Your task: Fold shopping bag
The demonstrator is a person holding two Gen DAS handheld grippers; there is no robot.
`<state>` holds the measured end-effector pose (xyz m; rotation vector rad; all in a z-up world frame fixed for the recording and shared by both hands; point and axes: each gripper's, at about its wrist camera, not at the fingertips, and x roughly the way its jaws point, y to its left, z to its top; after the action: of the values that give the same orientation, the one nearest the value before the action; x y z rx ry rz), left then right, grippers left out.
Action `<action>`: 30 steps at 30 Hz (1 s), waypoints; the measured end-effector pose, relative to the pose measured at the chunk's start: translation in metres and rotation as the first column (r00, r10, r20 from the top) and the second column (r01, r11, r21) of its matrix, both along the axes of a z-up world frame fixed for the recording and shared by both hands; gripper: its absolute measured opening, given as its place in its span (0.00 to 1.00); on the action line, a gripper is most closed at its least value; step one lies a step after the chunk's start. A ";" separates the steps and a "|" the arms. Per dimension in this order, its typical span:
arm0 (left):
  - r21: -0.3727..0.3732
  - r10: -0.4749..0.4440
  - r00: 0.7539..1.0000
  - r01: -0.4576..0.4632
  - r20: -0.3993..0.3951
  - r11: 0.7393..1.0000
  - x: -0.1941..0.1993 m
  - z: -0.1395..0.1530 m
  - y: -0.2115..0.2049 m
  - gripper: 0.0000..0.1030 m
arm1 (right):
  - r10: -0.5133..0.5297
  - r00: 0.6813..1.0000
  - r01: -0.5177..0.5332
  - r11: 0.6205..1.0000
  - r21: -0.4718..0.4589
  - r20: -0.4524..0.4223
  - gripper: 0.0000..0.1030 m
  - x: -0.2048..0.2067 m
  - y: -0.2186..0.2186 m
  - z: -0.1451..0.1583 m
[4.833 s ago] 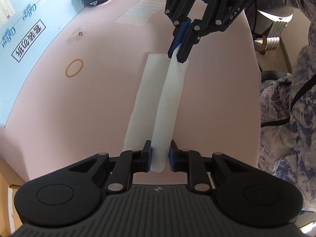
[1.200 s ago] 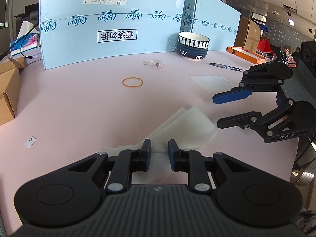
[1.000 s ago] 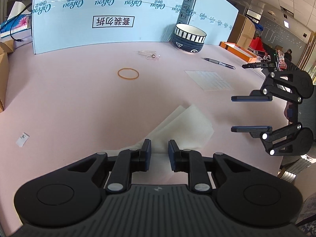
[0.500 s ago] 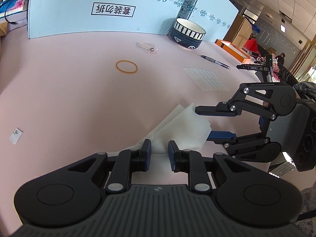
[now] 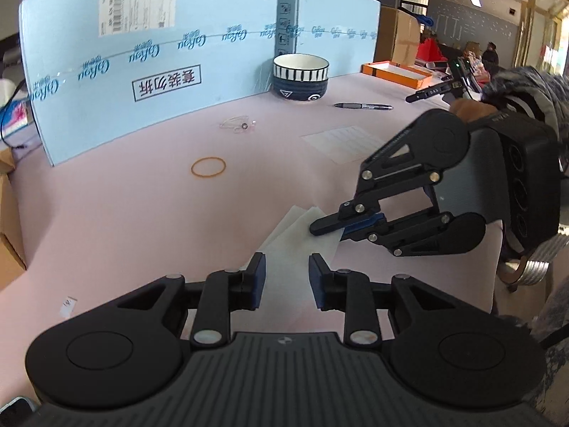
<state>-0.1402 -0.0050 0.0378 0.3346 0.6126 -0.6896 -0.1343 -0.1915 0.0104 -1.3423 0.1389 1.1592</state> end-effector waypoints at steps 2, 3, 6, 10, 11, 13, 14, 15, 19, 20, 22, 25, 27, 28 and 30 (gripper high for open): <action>0.178 -0.061 0.995 0.048 0.073 0.983 -0.012 -0.002 -0.019 0.24 | 0.001 0.995 -0.003 1.000 -0.018 -0.095 0.05 0.014 0.004 0.009; 0.268 -0.097 0.989 0.065 0.108 0.961 -0.016 -0.005 -0.027 0.25 | 0.000 0.992 -0.003 1.000 -0.022 -0.129 0.05 0.018 0.005 0.011; 0.476 -0.201 0.962 0.091 0.185 0.875 -0.018 -0.016 -0.044 0.25 | -0.010 0.979 0.007 1.000 -0.016 -0.201 0.05 0.028 0.006 0.016; 0.576 -0.293 0.947 0.165 0.135 0.801 -0.010 -0.026 -0.052 0.27 | -0.027 0.968 0.029 1.000 0.004 -0.249 0.06 0.030 0.006 0.016; 0.596 -0.305 0.944 0.172 0.128 0.784 -0.007 -0.029 -0.054 0.27 | -0.029 0.964 0.033 0.999 0.011 -0.265 0.06 0.033 0.006 0.017; 0.633 -0.318 0.940 0.173 0.122 0.755 -0.003 -0.033 -0.057 0.29 | -0.030 0.955 0.039 0.999 0.026 -0.296 0.06 0.039 0.004 0.018; 0.646 -0.316 0.941 0.165 0.123 0.745 0.001 -0.035 -0.058 0.29 | -0.033 0.948 0.047 0.998 0.037 -0.318 0.06 0.041 0.003 0.019; 0.652 -0.309 0.943 0.158 0.122 0.741 0.005 -0.035 -0.059 0.29 | -0.034 0.942 0.052 0.998 0.046 -0.334 0.06 0.043 0.002 0.019; 0.659 -0.302 0.950 0.175 0.083 0.732 0.014 -0.035 -0.060 0.17 | -0.041 0.913 0.082 0.993 0.084 -0.405 0.06 0.050 -0.004 0.024; 0.663 -0.301 0.951 0.181 0.071 0.727 0.015 -0.036 -0.061 0.05 | -0.046 0.902 0.093 0.992 0.091 -0.429 0.06 0.053 -0.005 0.026; 0.668 -0.309 0.949 0.186 0.069 0.720 0.014 -0.037 -0.063 0.05 | -0.047 0.880 0.105 0.990 0.098 -0.473 0.06 0.057 -0.007 0.029; 0.646 -0.319 0.945 0.202 0.067 0.736 0.006 -0.033 -0.062 0.04 | -0.040 0.851 0.108 0.989 0.100 -0.523 0.06 0.061 -0.011 0.032; 0.627 -0.331 0.941 0.216 0.072 0.749 -0.003 -0.029 -0.060 0.05 | -0.039 0.821 0.116 0.988 0.099 -0.570 0.06 0.066 -0.010 0.033; 0.614 -0.327 0.943 0.220 0.066 0.758 -0.006 -0.027 -0.059 0.06 | -0.036 0.806 0.116 0.988 0.098 -0.591 0.06 0.070 -0.008 0.034; 0.585 -0.303 0.952 0.222 0.043 0.780 -0.009 -0.025 -0.055 0.06 | -0.036 0.770 0.121 0.988 0.091 -0.637 0.06 0.075 -0.005 0.036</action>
<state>-0.1496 -0.0601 0.0125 1.0465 0.6423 -0.7309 -0.0594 -0.1963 0.0460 -0.7722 0.5985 1.4889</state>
